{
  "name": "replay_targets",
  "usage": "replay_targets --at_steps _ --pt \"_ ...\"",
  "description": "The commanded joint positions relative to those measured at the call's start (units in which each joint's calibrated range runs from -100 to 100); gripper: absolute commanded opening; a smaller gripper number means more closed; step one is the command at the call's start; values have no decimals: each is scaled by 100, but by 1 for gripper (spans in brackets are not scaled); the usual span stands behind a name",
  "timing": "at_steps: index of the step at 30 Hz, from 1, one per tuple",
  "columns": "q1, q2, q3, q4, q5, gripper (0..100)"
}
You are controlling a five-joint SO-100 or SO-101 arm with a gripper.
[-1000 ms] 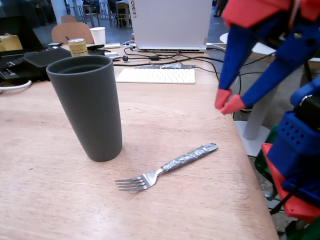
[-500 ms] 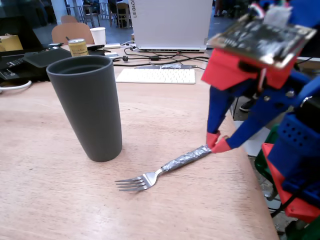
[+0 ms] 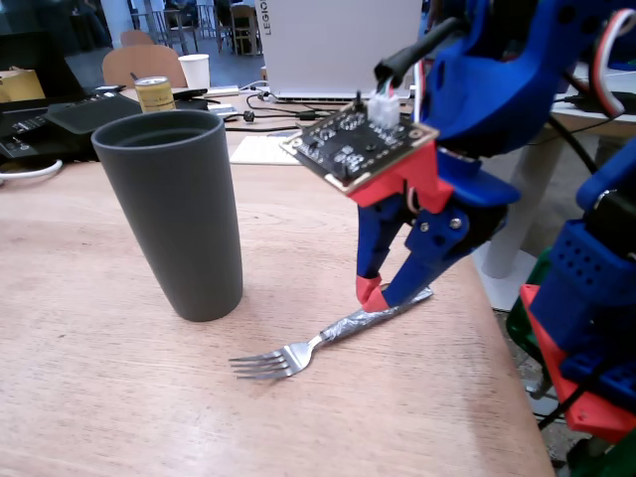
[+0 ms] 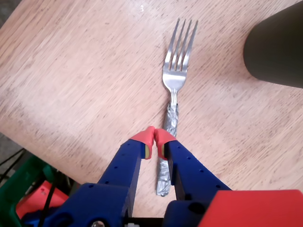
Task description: Grab the fork and place it in gray glass
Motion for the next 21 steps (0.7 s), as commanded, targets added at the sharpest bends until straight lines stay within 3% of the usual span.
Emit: replay_targets --at_steps 1,8,13,19,21 --pt "20 7 -45 -52 -10 0" --pt "37 16 -36 -44 5 0" --pt "20 16 -26 55 59 25" --pt "764 16 -36 -44 93 28" --pt "1238 25 -26 -44 352 28"
